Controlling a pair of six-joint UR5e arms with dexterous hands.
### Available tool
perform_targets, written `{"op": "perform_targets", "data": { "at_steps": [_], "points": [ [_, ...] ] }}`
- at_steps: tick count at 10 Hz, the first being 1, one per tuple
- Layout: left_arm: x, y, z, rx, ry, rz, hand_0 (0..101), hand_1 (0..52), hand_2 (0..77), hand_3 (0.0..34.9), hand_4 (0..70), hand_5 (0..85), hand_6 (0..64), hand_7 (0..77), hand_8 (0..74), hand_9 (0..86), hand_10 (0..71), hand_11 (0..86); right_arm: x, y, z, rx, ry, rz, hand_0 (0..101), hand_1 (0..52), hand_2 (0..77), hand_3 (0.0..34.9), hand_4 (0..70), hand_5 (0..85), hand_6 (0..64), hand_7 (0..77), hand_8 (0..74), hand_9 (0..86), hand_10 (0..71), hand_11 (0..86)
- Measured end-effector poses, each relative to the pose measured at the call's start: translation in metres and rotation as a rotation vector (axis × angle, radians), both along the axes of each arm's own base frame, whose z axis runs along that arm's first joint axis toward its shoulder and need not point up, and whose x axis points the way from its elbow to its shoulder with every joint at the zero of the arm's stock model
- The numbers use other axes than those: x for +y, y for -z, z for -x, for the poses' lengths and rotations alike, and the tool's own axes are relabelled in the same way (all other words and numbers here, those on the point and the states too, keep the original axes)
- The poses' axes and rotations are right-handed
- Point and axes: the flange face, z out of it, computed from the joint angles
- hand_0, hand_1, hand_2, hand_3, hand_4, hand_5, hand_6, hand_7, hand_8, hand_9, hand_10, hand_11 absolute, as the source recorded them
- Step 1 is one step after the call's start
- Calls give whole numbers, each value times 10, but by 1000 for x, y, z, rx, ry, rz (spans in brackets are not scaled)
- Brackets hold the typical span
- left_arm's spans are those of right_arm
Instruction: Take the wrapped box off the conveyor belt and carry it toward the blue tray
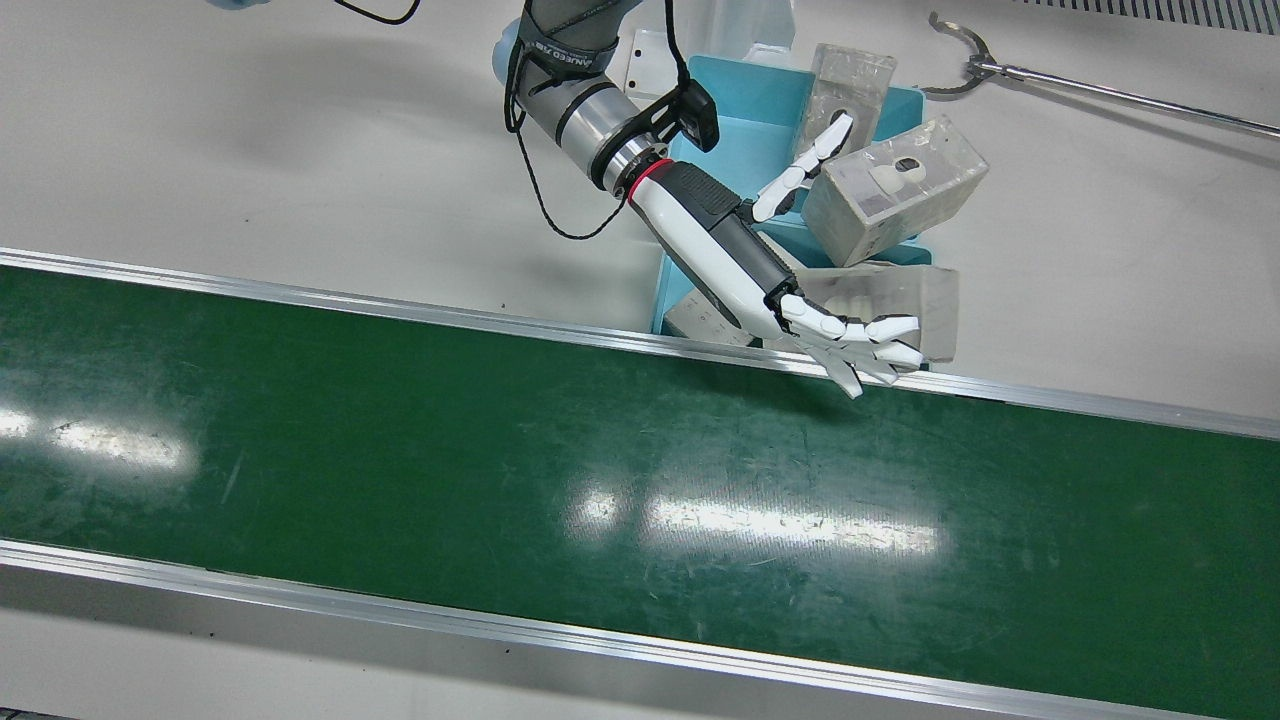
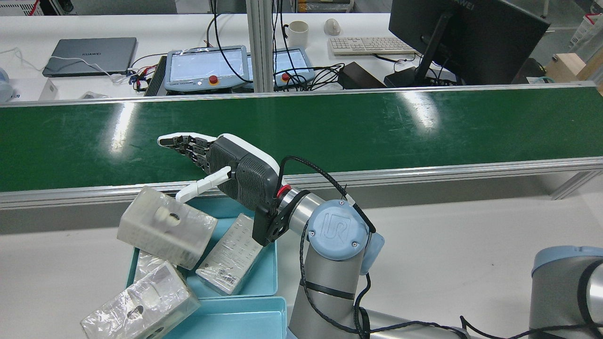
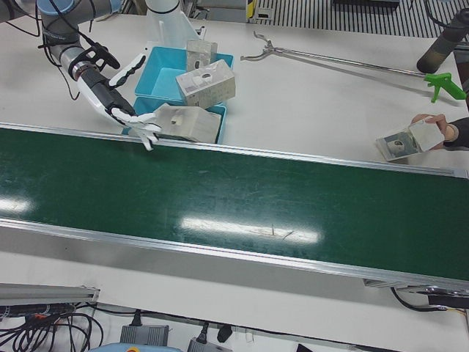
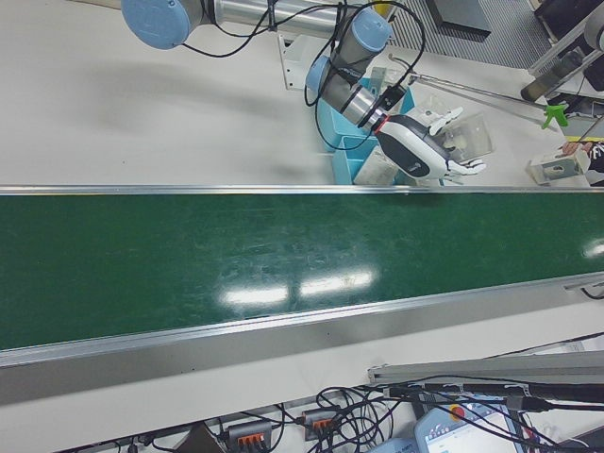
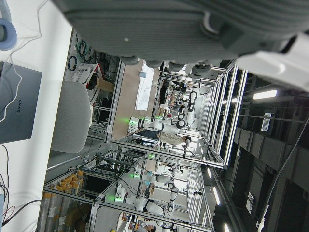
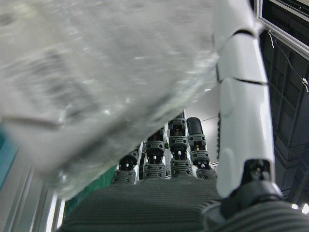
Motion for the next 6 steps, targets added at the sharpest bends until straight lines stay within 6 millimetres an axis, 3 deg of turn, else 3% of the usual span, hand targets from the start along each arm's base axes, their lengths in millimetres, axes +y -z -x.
{"op": "perform_targets", "data": {
  "at_steps": [1, 3, 4, 5, 6],
  "points": [
    [0, 0, 0, 0, 0, 0, 0, 0, 11, 0, 0, 11, 5, 5, 5, 0, 5, 5, 0, 0, -1, -3, 1, 0, 489, 125, 44, 38, 136, 229, 65, 109, 0, 22, 0, 5],
    [0, 0, 0, 0, 0, 0, 0, 0, 11, 0, 0, 11, 5, 5, 5, 5, 5, 5, -3, -7, -15, -11, -14, 5, 490, 125, 49, 10, 142, 245, 65, 93, 0, 22, 0, 5],
    [0, 0, 0, 0, 0, 0, 0, 0, 11, 0, 0, 11, 5, 5, 5, 5, 5, 5, -12, -20, -37, -9, -45, 12, 490, 125, 49, 10, 142, 245, 65, 87, 0, 22, 0, 5],
    [0, 0, 0, 0, 0, 0, 0, 0, 5, 0, 0, 11, 5, 5, 5, 0, 5, 5, -25, -37, -66, -3, -91, 20, 488, 158, 104, 0, 136, 256, 65, 93, 0, 22, 0, 5],
    [0, 0, 0, 0, 0, 0, 0, 0, 5, 0, 0, 11, 5, 5, 5, 0, 5, 5, -43, -57, -103, 10, -149, 33, 488, 158, 104, 0, 136, 256, 65, 93, 0, 22, 0, 5]
  ]
}}
